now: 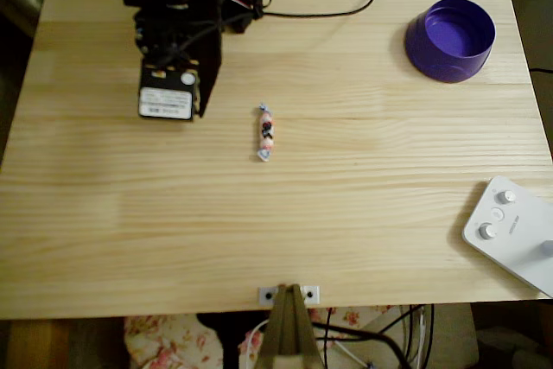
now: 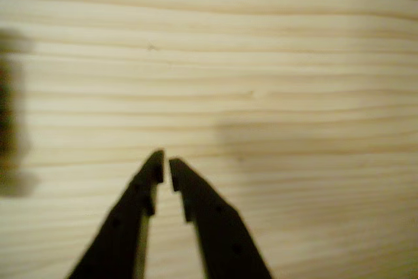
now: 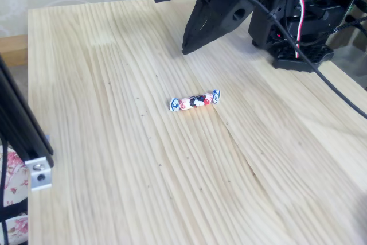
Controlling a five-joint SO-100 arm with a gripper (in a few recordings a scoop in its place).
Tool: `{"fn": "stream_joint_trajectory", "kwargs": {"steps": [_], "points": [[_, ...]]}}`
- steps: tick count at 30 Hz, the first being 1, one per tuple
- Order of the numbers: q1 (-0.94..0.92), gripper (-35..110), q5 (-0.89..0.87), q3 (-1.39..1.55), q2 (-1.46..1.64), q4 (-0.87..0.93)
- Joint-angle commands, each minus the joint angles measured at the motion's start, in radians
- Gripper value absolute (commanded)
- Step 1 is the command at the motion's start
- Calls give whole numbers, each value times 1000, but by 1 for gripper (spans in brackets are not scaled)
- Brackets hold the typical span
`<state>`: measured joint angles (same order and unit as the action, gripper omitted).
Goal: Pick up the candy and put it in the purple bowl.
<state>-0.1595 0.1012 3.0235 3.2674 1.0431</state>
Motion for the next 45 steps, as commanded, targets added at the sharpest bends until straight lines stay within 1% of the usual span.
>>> {"fn": "stream_joint_trajectory", "kwargs": {"steps": [1,33,45], "points": [[41,-1,51,-11,31,17],[44,-1,54,-11,31,18],[86,-1,100,-11,32,23]]}}
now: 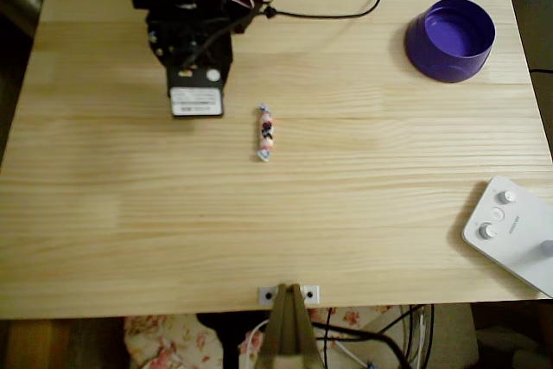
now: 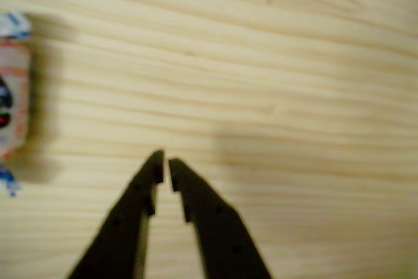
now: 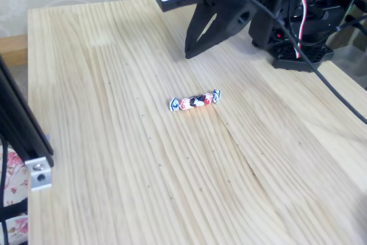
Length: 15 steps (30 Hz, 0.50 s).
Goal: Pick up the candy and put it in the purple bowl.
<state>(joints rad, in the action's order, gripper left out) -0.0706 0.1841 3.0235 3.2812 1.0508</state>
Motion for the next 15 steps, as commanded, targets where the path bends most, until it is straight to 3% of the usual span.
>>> {"fn": "stream_joint_trajectory", "kwargs": {"steps": [1,15], "points": [[-3,-1,17,-11,18,15],[-43,-1,-25,-11,18,12]]}}
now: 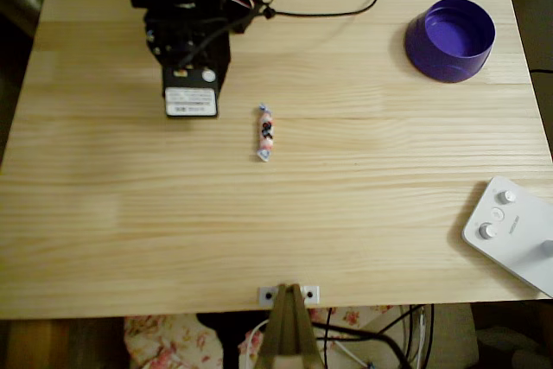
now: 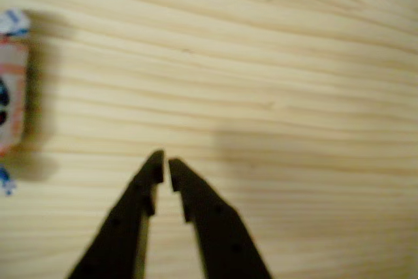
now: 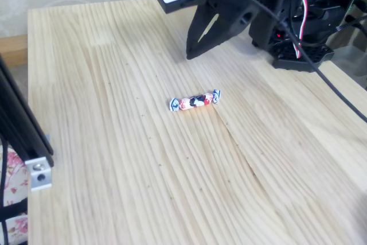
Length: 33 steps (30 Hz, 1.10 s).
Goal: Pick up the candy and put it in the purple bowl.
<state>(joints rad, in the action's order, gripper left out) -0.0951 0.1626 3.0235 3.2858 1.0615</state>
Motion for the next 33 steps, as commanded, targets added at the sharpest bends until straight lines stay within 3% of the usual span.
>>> {"fn": "stream_joint_trajectory", "kwargs": {"steps": [1,28,33], "points": [[-20,-1,-6,-11,14,2],[67,-1,-95,-150,14,104],[61,-1,-138,-235,-127,95]]}}
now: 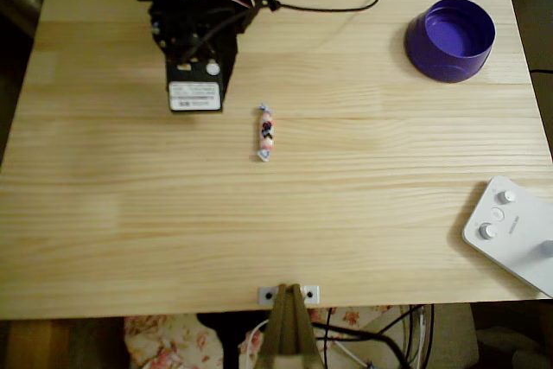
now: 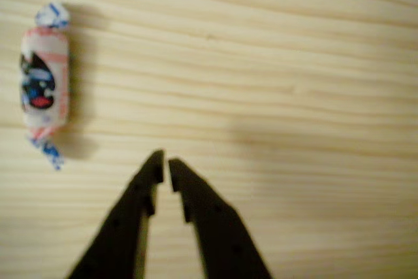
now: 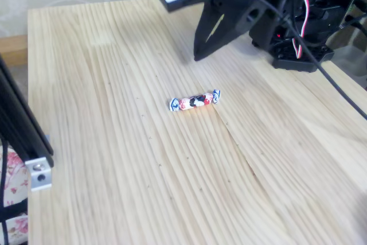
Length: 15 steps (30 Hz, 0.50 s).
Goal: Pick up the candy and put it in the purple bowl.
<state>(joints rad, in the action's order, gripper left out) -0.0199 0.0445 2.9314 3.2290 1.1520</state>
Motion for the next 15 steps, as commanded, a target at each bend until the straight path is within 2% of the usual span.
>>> {"fn": "stream_joint_trajectory", "kwargs": {"steps": [1,7,15], "points": [[-14,-1,-37,-176,-126,-3],[34,-1,-172,-491,-506,11],[173,-1,-308,-765,-673,138]]}}
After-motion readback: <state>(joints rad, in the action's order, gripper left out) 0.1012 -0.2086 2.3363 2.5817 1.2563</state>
